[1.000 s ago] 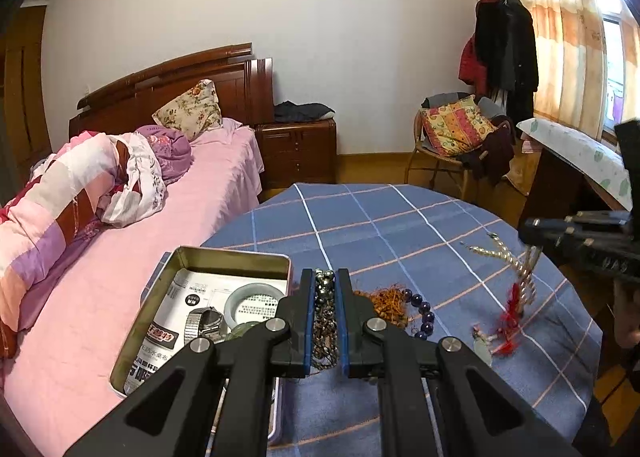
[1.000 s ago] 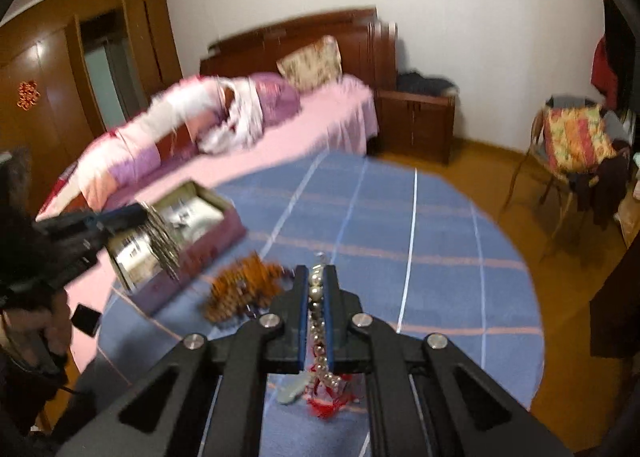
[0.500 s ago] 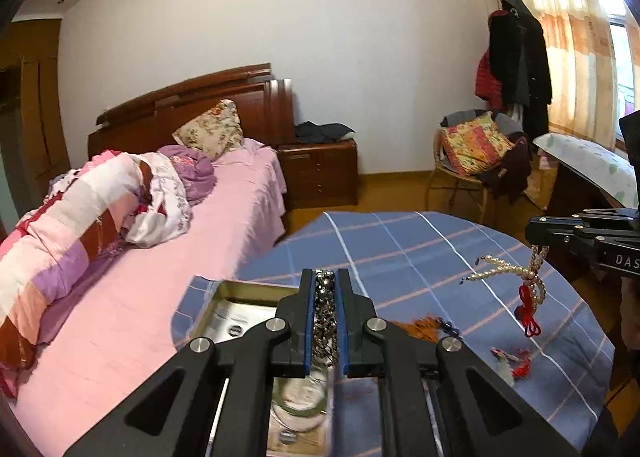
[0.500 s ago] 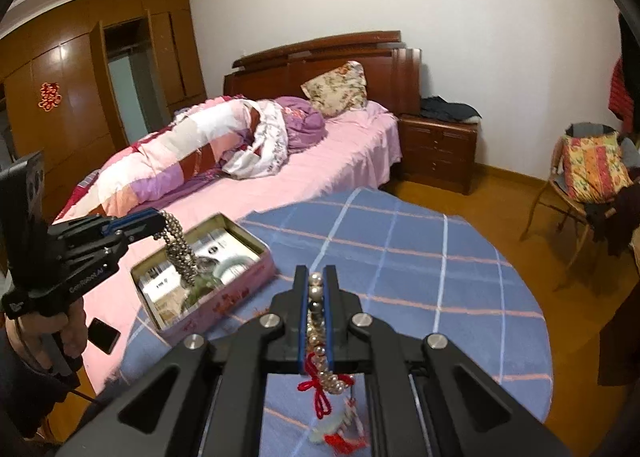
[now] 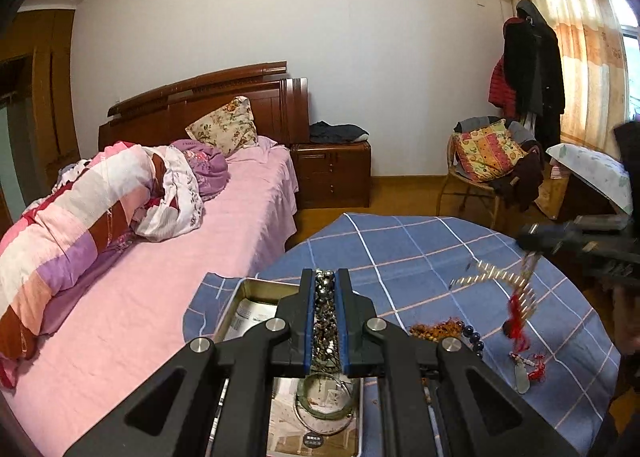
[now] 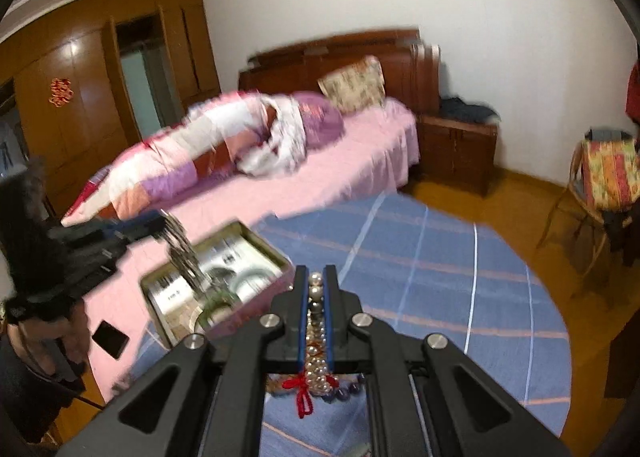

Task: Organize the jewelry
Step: 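Carry the studded strip and pearl necklace over the pink tin with both grippers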

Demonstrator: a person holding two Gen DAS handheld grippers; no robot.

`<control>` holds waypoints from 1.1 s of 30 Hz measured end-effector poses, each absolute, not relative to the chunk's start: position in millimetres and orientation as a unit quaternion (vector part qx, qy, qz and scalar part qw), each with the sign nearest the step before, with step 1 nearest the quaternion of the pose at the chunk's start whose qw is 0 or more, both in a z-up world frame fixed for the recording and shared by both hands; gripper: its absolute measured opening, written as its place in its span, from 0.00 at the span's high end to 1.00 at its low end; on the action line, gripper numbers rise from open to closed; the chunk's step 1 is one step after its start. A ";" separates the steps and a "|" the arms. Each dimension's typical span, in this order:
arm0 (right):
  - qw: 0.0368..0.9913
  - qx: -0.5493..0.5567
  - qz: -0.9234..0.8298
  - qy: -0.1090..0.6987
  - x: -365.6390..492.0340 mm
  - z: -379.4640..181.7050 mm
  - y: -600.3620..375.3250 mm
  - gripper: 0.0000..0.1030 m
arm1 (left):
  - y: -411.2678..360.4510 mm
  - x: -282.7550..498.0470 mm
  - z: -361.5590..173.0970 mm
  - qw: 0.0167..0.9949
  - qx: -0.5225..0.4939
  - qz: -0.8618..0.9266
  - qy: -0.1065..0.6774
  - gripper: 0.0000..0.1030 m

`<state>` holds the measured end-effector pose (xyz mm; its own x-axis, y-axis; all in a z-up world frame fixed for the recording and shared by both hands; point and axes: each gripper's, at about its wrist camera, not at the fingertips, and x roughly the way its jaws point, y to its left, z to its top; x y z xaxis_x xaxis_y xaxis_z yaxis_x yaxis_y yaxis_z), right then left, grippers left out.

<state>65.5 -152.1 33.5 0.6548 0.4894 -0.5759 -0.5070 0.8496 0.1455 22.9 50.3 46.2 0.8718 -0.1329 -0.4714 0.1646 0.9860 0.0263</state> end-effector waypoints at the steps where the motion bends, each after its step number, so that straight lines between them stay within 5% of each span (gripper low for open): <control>1: 0.903 -0.005 0.271 0.334 73.7 21.0 -156.9 0.92 | 49.0 21.8 45.8 0.967 0.033 -0.079 0.241 0.92; 6: 0.882 0.006 0.197 0.429 103.6 -46.6 -196.6 0.89 | 42.2 19.7 45.2 0.966 0.038 -0.087 0.242 0.92; 8: 0.879 0.000 0.163 0.448 106.2 -61.6 -212.6 0.77 | 38.5 20.3 43.2 0.964 0.039 -0.091 0.245 0.92; 10: 0.879 0.022 0.154 0.450 100.5 -65.8 -230.8 0.54 | 36.4 21.9 41.2 0.964 0.040 -0.094 0.248 0.92; 17: 0.891 0.010 0.166 0.422 71.3 -49.2 -231.8 0.54 | 23.8 25.2 37.4 0.961 0.039 -0.103 0.254 0.92; 23: 0.880 -0.025 0.166 0.444 70.4 -73.8 -215.1 0.61 | 19.8 25.4 33.0 0.959 0.038 -0.109 0.260 0.92; 25: 0.879 -0.037 0.164 0.447 72.4 -77.6 -213.0 0.92 | 19.8 25.6 32.2 0.958 0.038 -0.109 0.261 0.92; 33: 0.919 -0.018 0.176 0.351 46.0 -4.9 -227.0 0.94 | 22.1 23.9 34.0 0.960 0.034 -0.108 0.255 0.92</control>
